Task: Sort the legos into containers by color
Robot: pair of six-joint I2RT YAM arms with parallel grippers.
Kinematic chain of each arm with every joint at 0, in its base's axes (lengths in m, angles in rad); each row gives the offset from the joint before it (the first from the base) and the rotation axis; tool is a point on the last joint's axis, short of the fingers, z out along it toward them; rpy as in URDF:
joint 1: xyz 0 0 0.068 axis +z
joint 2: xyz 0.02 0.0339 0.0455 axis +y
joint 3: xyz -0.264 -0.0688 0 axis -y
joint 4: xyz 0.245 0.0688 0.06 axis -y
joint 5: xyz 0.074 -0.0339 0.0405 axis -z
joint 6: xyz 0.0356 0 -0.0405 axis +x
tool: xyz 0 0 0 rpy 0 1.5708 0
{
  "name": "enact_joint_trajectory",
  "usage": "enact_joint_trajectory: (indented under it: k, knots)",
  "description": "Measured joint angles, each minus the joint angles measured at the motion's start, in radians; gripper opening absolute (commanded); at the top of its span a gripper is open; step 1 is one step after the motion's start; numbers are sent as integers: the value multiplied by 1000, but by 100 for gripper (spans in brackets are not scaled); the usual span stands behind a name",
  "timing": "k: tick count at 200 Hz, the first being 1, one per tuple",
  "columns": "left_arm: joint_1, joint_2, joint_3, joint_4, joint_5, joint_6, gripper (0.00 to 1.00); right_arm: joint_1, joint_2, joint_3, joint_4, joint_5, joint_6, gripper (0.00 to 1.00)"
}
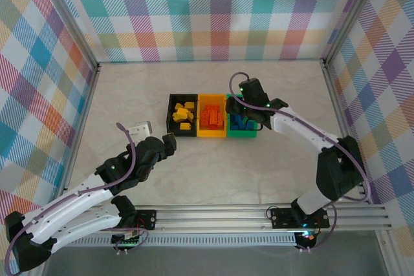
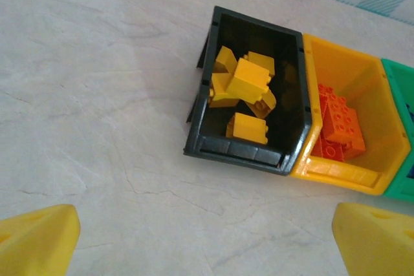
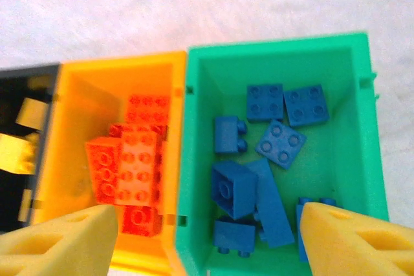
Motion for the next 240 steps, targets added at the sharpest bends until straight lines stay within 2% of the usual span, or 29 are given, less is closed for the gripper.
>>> enact_joint_trajectory:
  k: [10, 25, 46, 50, 89, 118, 135, 167, 193, 216, 240]
  knots:
    - [0, 11, 0, 4, -28, 4, 100, 0, -56, -29, 18, 0, -5, 88]
    - [2, 45, 6, 11, -77, 8, 100, 1, -155, -96, 53, 0, -5, 90]
    - [39, 137, 35, 45, -141, 32, 100, 1, -262, -197, 95, 1, 2, 97]
    - [56, 158, 41, 60, -148, 47, 100, 1, -273, -213, 102, 3, 5, 100]
    - [311, 350, 60, 308, -163, 233, 100, 1, -317, -320, 113, 67, 47, 100]
    - [538, 518, 59, 504, -97, 374, 100, 1, -385, -373, 92, 167, 77, 100]
    - [620, 595, 43, 611, -48, 460, 100, 1, -418, -383, 75, 234, 82, 100]
    - [655, 713, 8, 782, 65, 606, 100, 0, -475, -421, 73, 319, 84, 100]
    - [655, 799, -35, 936, 140, 668, 100, -11, -483, -426, 69, 352, 81, 100]
    - [672, 816, -85, 988, 209, 690, 100, -37, -492, -453, 106, 369, 57, 100]
    - [713, 796, -191, 1148, 304, 696, 100, -86, -506, -543, 231, 372, -56, 100]
